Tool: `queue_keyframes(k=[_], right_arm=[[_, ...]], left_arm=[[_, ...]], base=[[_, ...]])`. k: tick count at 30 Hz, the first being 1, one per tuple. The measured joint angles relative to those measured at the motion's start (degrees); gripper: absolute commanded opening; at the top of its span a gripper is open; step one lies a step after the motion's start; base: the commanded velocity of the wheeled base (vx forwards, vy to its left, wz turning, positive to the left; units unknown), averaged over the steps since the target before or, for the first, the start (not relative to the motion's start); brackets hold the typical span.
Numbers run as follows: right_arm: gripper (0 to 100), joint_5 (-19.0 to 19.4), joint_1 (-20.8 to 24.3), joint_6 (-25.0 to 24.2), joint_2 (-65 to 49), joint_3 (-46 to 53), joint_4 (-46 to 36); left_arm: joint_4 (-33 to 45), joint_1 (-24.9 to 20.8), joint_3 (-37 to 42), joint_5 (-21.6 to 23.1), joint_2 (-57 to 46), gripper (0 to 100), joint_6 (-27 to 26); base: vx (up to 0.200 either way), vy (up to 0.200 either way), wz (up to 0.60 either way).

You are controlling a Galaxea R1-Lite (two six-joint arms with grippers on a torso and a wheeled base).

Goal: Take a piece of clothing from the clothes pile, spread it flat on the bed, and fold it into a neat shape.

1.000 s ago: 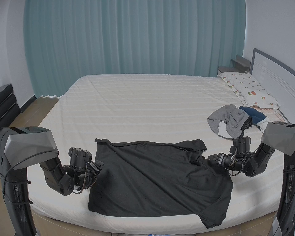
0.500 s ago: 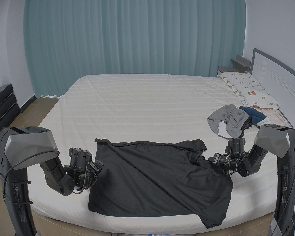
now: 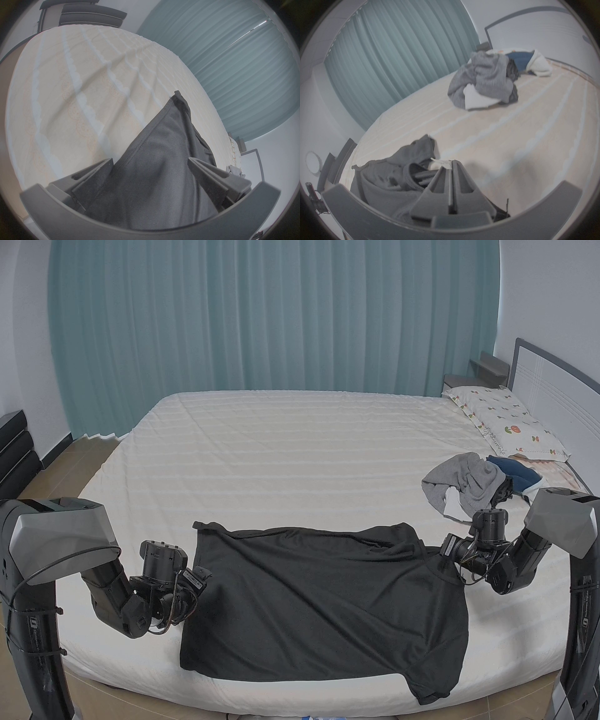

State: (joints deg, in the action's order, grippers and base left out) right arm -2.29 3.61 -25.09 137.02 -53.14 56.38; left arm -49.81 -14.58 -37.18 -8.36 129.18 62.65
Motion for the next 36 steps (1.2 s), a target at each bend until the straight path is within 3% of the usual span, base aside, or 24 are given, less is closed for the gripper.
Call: queue_keyframes(k=[7, 11, 12, 22, 28, 36], right_arm=[[0, -1.1, -1.3, 6.5, -1.7, 1.8, 0.5], [0, -1.4, -1.3, 7.8, -1.4, 3.3, 0.7], [100, -1.4, -1.3, 8.1, -1.1, 3.5, 0.7], [100, -1.3, -1.0, 8.7, 1.3, 0.1, -0.4], [100, -1.3, -0.3, 4.4, -0.1, -6.6, -3.9], [100, -0.8, 3.6, -0.5, 2.8, -18.3, -15.6]], left_arm=[[0.0, 0.0, 0.0, 0.0, 0.0, 100, 0.0], [0.0, 0.0, 0.0, 0.0, 0.0, 100, 0.0], [0.0, 0.0, 0.0, -0.1, 0.0, 100, 0.0], [0.0, 0.0, 0.0, 0.0, 0.0, 100, 0.0], [0.0, 0.0, 0.0, 0.0, 0.0, 100, 0.0], [0.0, 0.0, 0.0, 0.0, 0.0, 100, 0.4]], base=[[0.0, 0.0, 0.0], [0.0, 0.0, 0.0], [0.0, 0.0, 0.0], [0.0, 0.0, 0.0], [0.0, 0.0, 0.0], [0.0, 0.0, 0.0]])
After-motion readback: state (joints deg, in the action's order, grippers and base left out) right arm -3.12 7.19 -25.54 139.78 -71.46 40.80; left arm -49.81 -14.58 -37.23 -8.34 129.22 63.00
